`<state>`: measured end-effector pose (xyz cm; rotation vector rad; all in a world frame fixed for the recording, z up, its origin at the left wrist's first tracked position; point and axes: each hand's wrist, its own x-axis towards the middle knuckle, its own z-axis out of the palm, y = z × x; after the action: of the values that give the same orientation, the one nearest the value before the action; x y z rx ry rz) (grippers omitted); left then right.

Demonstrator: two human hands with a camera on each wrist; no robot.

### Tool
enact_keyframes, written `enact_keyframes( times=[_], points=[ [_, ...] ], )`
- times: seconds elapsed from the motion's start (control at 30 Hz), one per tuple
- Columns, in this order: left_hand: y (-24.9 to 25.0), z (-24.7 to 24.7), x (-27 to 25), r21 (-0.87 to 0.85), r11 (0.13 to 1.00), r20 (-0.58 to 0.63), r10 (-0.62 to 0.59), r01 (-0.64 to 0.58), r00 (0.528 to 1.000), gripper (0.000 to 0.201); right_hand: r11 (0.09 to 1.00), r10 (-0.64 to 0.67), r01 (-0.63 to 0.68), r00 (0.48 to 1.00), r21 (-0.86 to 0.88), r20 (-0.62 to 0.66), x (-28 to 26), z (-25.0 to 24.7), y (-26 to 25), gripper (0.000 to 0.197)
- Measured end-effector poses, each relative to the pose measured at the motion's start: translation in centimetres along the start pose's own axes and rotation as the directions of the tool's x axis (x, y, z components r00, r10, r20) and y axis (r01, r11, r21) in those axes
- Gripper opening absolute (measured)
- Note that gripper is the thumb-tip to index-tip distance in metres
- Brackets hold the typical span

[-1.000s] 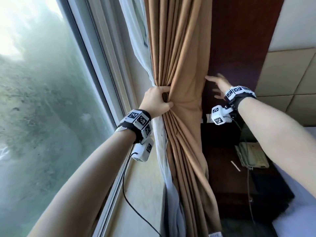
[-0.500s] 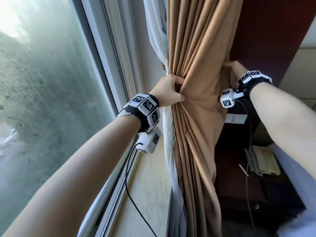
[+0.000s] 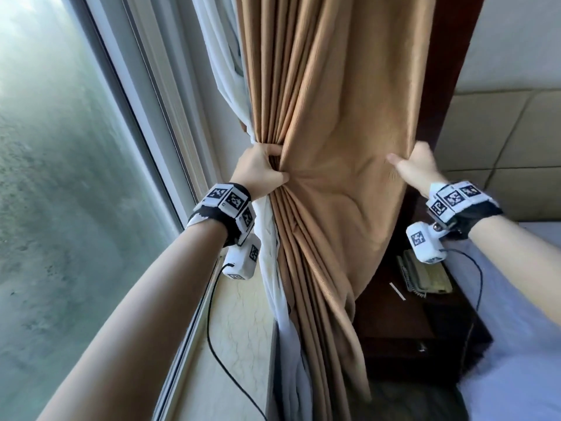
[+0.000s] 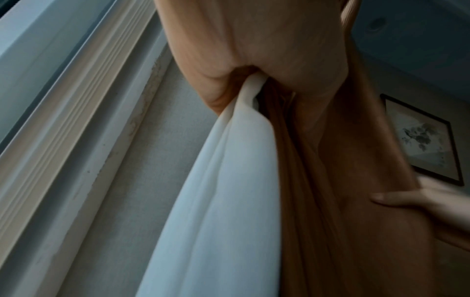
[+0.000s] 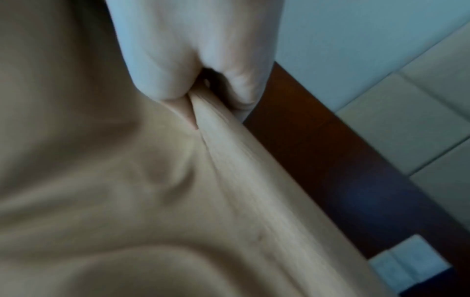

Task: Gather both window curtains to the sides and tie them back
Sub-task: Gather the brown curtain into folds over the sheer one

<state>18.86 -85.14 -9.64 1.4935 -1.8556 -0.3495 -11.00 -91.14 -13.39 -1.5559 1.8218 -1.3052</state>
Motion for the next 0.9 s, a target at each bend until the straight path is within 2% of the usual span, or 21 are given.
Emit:
enact_keyframes(
  times=[0.1,0.17,0.27,0.33,0.4,0.5,0.57,0.67,0.73,0.83,0.9],
  points=[
    [0.9,0.6,-0.6,0.004,1.000,-0.016,-0.018,0.018,1.000,0.040,0.982,-0.188,0.188,0.981,-0.012,-0.042,-6.3,-0.9,-0.8,0.035],
    [1.7,1.2,-1.2,0.022,1.000,-0.023,-0.011,0.011,1.000,0.040,0.963,-0.266,0.266,0.964,-0.040,0.012,-9.6,-0.6,-1.1,0.046],
    [3.1,2.1,-2.4,0.023,1.000,-0.045,-0.007,0.008,0.999,0.030,0.957,-0.286,0.290,0.954,-0.028,0.093,-13.5,0.7,-2.4,0.049],
    [4.2,2.6,-3.4,0.025,1.000,-0.053,-0.007,0.009,0.999,0.026,0.957,-0.277,0.287,0.948,-0.043,0.154,-15.3,2.1,-3.5,0.037],
    [5.2,2.7,-4.3,0.029,0.999,-0.045,-0.018,0.019,0.999,0.029,0.945,-0.298,0.317,0.937,-0.086,0.182,-16.4,3.4,-4.1,0.020],
    [6.2,2.6,-5.5,-0.039,0.996,-0.007,-0.083,0.083,0.996,0.047,0.899,-0.333,0.374,0.922,-0.229,0.197,-17.6,3.6,-5.1,0.013],
    [6.7,2.4,-6.3,-0.060,0.992,0.018,-0.109,0.110,0.994,0.060,0.884,-0.352,0.408,0.902,-0.228,0.251,-18.4,3.6,-6.1,0.027],
    [7.2,2.4,-7.2,-0.018,0.994,-0.016,-0.112,0.112,0.994,0.048,0.911,-0.354,0.401,0.880,-0.097,0.315,-18.9,4.3,-6.8,0.054],
    [6.9,2.4,-7.4,0.039,0.994,-0.092,-0.097,0.101,0.991,0.035,0.908,-0.362,0.415,0.847,-0.059,0.389,-19.0,4.4,-6.6,0.070],
    [6.1,1.9,-7.4,0.067,0.994,-0.161,-0.075,0.087,0.984,0.011,0.888,-0.419,0.457,0.748,0.058,0.514,-18.5,3.5,-5.7,0.073],
    [5.5,1.3,-7.2,0.055,0.995,-0.139,-0.077,0.086,0.987,0.013,0.895,-0.444,0.391,0.743,0.212,0.501,-16.6,3.2,-4.7,0.064]
  ],
)
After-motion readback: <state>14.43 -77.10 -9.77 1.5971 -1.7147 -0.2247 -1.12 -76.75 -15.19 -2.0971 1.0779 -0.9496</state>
